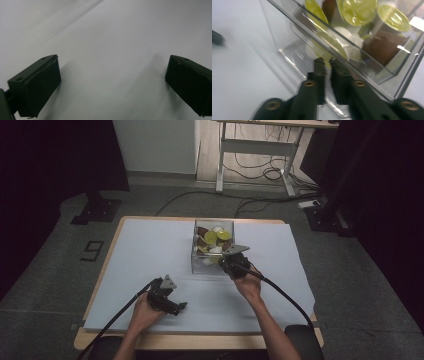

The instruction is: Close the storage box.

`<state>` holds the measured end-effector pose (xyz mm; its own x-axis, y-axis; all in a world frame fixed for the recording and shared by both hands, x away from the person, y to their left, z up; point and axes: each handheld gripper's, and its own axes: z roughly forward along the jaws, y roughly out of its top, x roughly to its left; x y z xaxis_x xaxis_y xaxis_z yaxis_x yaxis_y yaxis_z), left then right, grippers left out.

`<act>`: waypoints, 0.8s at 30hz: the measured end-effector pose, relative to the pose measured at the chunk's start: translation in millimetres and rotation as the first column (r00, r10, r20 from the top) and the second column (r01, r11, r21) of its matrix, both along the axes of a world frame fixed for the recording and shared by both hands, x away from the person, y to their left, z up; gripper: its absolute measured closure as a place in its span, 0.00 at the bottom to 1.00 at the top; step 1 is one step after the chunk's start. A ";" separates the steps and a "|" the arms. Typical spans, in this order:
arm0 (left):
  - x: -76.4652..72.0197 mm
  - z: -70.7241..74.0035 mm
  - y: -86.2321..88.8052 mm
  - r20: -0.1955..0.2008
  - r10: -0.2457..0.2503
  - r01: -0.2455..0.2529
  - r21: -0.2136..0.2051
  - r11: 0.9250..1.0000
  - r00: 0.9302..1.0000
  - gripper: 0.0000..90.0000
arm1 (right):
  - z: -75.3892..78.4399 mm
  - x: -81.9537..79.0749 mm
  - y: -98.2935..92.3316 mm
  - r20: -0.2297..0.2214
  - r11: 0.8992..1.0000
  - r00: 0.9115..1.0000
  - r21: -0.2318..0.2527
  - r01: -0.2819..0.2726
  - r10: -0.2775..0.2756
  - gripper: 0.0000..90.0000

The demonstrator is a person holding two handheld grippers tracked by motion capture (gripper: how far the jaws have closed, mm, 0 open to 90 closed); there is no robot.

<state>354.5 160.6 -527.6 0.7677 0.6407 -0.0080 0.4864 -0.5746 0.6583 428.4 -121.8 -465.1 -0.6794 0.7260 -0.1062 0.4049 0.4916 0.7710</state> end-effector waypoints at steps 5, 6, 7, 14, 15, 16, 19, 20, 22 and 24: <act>0.1 -0.1 0.2 -0.002 -0.001 0.001 0.000 1.000 1.000 0.00 | -3.0 1.4 1.5 0.000 1.000 1.000 0.009 0.000 0.000 0.93; 0.1 -0.1 0.2 -0.001 -0.001 0.001 0.001 1.000 1.000 0.00 | -0.9 0.4 0.2 -0.005 1.000 1.000 0.009 -0.002 0.002 0.92; 0.0 -0.1 0.2 -0.002 -0.001 0.001 0.000 1.000 1.000 0.00 | -0.9 0.4 0.2 -0.005 1.000 1.000 0.009 -0.002 0.002 0.92; -0.2 -0.2 0.1 -0.002 -0.003 0.003 0.002 1.000 1.000 0.00 | 5.9 -6.1 -2.8 -0.024 1.000 0.999 -0.003 -0.023 0.023 0.82; -0.2 -0.2 0.1 -0.002 -0.003 0.003 0.002 1.000 1.000 0.00 | 5.9 -6.1 -2.8 -0.024 1.000 0.999 -0.003 -0.023 0.023 0.82; -0.1 -0.2 0.1 -0.002 -0.003 0.003 0.002 1.000 1.000 0.00 | 6.6 -7.2 -3.3 -0.026 1.000 0.999 -0.008 -0.025 0.024 0.81; -0.1 -0.2 0.1 -0.002 -0.002 0.002 0.002 1.000 1.000 0.00 | 8.8 -10.7 -4.3 -0.041 0.999 0.998 0.009 -0.044 0.044 0.75; -0.1 -0.2 0.1 -0.002 -0.003 0.003 0.003 1.000 1.000 0.00 | 11.1 -13.1 -5.0 -0.039 0.998 0.998 0.018 -0.054 0.055 0.71; -0.1 -0.3 0.1 -0.002 -0.002 0.002 0.003 1.000 1.000 0.00 | 12.3 -14.3 -5.4 -0.041 0.998 0.997 0.020 -0.061 0.062 0.68; -0.2 -0.4 0.0 -0.002 -0.001 0.001 0.001 1.000 1.000 0.00 | 14.8 -16.7 -6.2 -0.039 0.997 0.997 0.027 -0.068 0.069 0.65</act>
<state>354.4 160.5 -528.0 0.7681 0.6403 -0.0088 0.4871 -0.5753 0.6571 411.7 -128.0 -450.3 -0.7309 0.6799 -0.0602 0.4017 0.4998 0.7673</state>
